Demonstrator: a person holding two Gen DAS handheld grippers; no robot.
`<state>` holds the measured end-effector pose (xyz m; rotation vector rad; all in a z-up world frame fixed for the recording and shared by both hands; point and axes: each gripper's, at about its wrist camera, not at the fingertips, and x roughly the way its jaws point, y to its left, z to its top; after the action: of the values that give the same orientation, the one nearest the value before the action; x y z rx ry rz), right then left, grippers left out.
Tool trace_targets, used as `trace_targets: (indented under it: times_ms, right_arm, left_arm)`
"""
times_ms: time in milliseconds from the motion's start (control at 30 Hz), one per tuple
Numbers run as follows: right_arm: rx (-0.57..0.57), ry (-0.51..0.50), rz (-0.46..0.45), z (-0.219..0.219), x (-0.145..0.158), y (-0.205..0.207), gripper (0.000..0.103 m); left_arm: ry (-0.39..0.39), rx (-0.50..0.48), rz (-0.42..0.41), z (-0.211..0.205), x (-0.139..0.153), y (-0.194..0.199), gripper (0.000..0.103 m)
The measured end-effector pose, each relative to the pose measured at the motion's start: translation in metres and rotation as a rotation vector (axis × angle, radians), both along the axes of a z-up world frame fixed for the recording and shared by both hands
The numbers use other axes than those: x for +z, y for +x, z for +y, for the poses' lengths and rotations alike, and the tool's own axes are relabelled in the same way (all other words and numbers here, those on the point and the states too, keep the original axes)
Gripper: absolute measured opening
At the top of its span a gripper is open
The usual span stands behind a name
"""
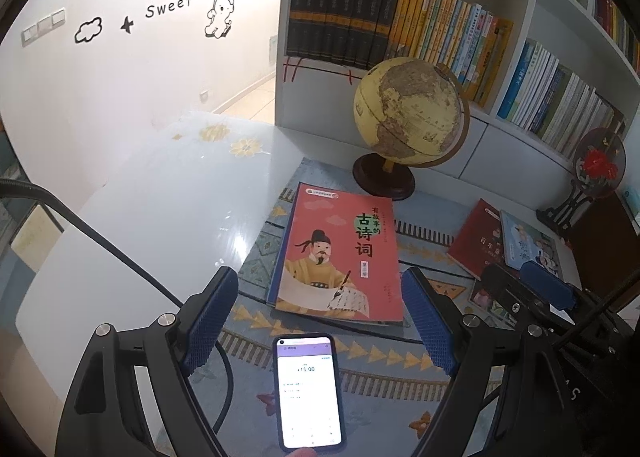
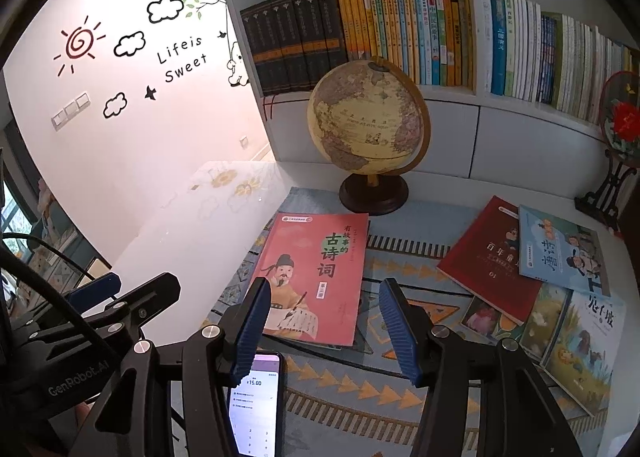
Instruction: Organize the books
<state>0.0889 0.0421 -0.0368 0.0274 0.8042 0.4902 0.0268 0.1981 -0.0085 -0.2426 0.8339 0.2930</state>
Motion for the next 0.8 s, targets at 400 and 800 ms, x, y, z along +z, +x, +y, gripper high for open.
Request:
trace_targets:
  times_ms: [400, 800]
  right_arm:
    - [-0.014, 0.023, 0.04, -0.003, -0.002, 0.007, 0.055]
    - [-0.022, 0.04, 0.062, -0.005, -0.002, 0.014, 0.055]
  left_arm:
    - [0.06, -0.009, -0.017, -0.005, 0.008, 0.008, 0.083]
    - [0.029, -0.023, 0.0, -0.001, 0.006, 0.017, 0.083]
